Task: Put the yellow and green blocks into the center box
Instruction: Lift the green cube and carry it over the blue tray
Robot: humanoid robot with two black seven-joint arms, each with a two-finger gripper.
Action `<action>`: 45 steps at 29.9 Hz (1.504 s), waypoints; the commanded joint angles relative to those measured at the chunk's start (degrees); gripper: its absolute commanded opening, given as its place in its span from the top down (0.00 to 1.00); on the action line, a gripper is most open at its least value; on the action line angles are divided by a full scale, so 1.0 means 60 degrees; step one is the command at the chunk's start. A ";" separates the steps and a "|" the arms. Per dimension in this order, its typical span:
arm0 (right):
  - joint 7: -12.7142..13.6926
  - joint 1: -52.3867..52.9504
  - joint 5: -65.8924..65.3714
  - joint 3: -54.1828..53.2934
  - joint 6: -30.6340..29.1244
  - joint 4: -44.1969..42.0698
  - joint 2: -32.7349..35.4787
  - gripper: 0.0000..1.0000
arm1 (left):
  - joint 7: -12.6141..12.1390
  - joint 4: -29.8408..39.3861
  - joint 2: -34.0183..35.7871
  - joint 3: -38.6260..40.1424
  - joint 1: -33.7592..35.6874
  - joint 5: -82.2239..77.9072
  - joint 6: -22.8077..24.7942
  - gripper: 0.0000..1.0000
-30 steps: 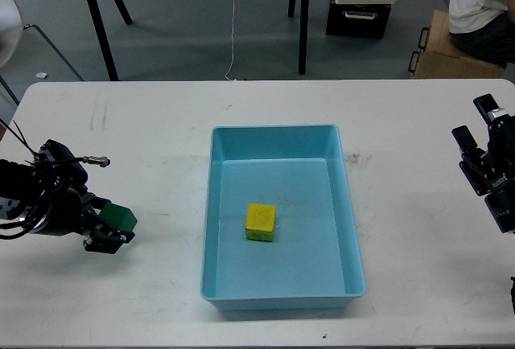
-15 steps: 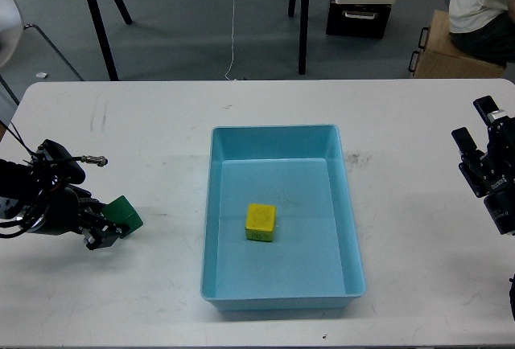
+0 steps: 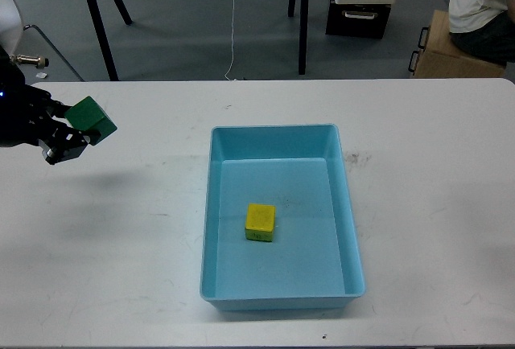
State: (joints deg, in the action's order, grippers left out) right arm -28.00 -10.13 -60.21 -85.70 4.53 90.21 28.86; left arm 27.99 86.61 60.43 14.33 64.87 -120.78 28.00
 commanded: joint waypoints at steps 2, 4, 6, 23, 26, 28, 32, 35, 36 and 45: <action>0.0000 -0.0522 0.0016 -0.0497 0.0036 -0.0151 -0.0006 0.02 | 0.0001 0.1106 -0.0154 -0.0015 0.0554 0.0003 -0.0001 0.84; 0.0000 -0.0771 0.0016 -0.0658 0.0079 -0.0356 -0.0006 0.02 | 0.0001 0.1312 -0.0606 -0.0044 0.0833 0.0003 -0.0001 0.84; 0.0000 -0.0904 0.0016 -0.0703 0.0094 -0.0736 -0.0006 0.02 | 0.0001 0.1327 -0.1381 -0.0073 0.1038 -0.0069 -0.0001 0.84; 0.0000 -0.1461 0.0588 -0.1084 0.0212 -0.2203 -0.0006 0.02 | 0.0001 -0.0943 -0.5970 -0.0821 0.0805 -0.0703 -0.0001 0.20; 0.0000 -0.1475 0.0588 -0.1084 0.0197 -0.2173 -0.0006 0.02 | 0.0001 -0.0972 -0.5985 -0.0733 0.0732 -0.0703 -0.0001 0.14; 0.0000 -0.1519 0.0588 -0.1084 0.0153 -0.2159 -0.0006 0.02 | 0.0001 -0.0987 -0.5941 -0.0704 0.0644 -0.0703 -0.0001 0.10; 0.0000 -0.1519 0.0588 -0.1084 0.0138 -0.2159 0.0009 0.02 | 0.0001 -0.1177 -0.5956 -0.0441 0.0454 -0.0703 -0.0001 0.01; 0.0000 -0.1490 0.0588 -0.1069 0.0138 -0.2159 0.0009 0.02 | 0.0001 -0.1178 -0.5956 -0.0191 0.0220 -0.0703 -0.0001 0.01; 0.0000 -0.1490 0.0588 -0.1069 0.0138 -0.2159 -0.0006 0.02 | 0.0001 -0.1178 -0.5970 -0.0176 0.0190 -0.0703 -0.0001 0.01; 0.0000 -0.1490 0.0588 -0.1069 0.0168 -0.2188 0.0009 0.02 | 0.0001 -0.1178 -0.5970 -0.0322 0.0161 -0.0703 -0.0001 0.53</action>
State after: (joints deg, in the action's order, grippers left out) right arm -28.00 -18.99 -56.69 -92.17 5.49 77.14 28.88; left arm 28.00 79.53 24.79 12.74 66.09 -125.01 28.00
